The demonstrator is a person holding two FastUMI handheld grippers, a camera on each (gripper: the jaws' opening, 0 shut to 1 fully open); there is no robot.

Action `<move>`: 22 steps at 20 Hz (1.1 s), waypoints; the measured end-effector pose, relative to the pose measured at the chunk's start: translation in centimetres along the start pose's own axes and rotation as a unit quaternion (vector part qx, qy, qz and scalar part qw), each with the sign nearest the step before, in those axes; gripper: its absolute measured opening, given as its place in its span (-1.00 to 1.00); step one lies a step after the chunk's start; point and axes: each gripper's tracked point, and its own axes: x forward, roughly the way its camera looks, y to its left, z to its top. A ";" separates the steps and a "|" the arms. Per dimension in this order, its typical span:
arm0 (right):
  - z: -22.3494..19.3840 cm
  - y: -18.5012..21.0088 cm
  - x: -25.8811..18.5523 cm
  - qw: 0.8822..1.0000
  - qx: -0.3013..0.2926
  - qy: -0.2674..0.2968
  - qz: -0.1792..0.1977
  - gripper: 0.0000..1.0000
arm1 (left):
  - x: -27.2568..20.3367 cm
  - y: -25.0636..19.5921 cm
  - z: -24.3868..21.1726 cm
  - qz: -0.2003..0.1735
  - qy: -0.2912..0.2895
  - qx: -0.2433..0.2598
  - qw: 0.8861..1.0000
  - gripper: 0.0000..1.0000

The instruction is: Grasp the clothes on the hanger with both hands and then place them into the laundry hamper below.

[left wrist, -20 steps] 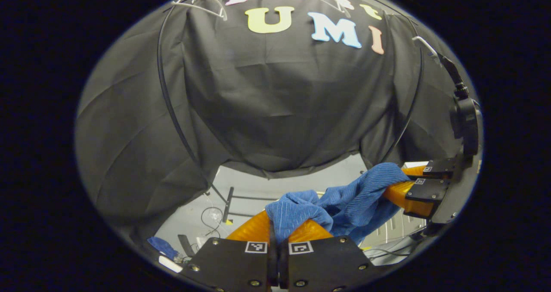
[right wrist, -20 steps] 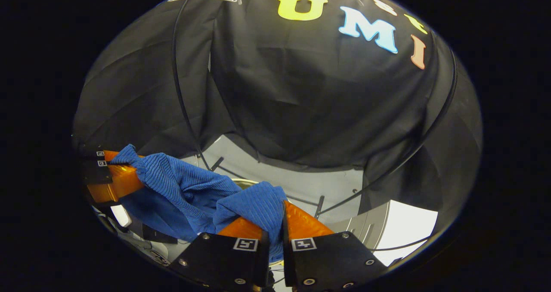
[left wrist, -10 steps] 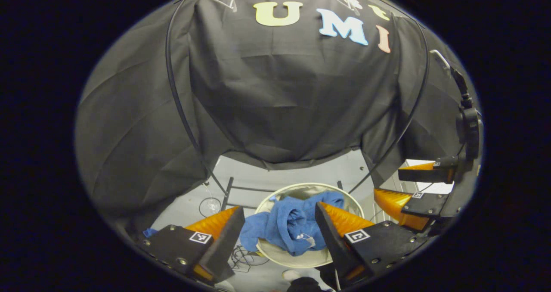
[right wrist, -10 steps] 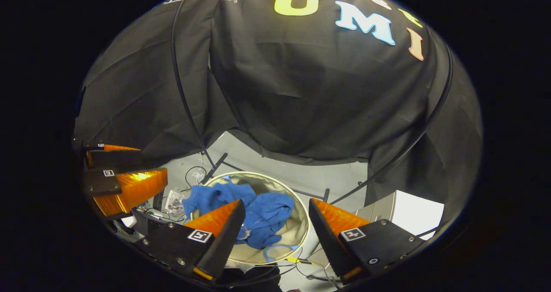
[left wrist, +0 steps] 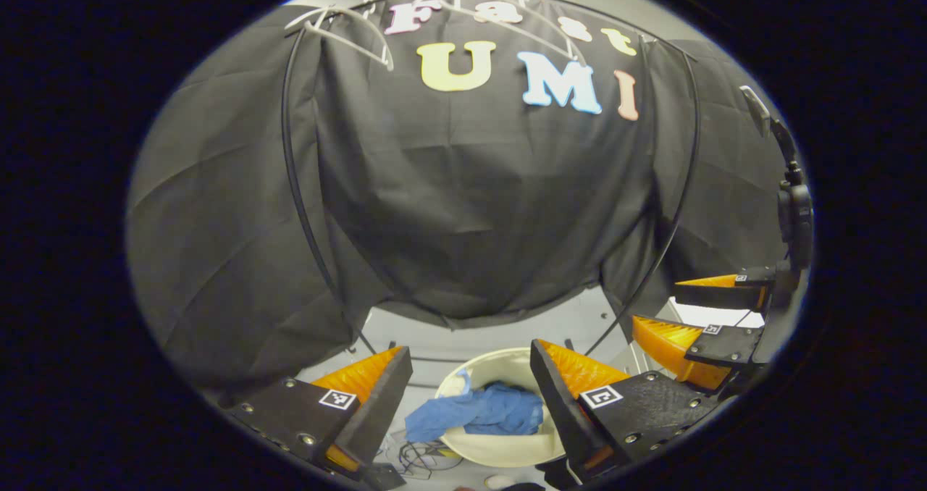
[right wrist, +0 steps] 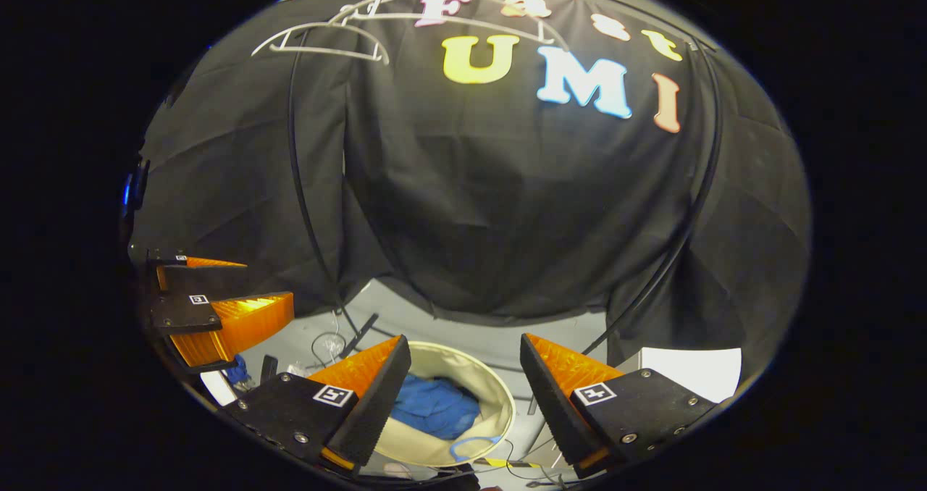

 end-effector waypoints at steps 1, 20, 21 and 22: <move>1.4 -0.4 -1.0 1.000 0.006 -0.021 -0.008 0.89 | -0.9 0.0 1.8 -0.001 -0.022 0.003 1.000 0.91; 15.1 -7.7 -20.9 0.955 0.026 -0.283 -0.089 0.89 | -18.7 -0.2 19.2 0.028 -0.255 -0.008 0.966 0.93; 14.7 -8.0 -21.4 0.954 0.028 -0.286 -0.088 0.89 | -19.5 -0.6 19.0 0.032 -0.258 -0.005 0.966 0.86; 14.3 -8.5 -22.0 0.953 0.032 -0.288 -0.090 0.89 | -20.2 -1.2 19.0 0.031 -0.261 -0.001 0.965 0.79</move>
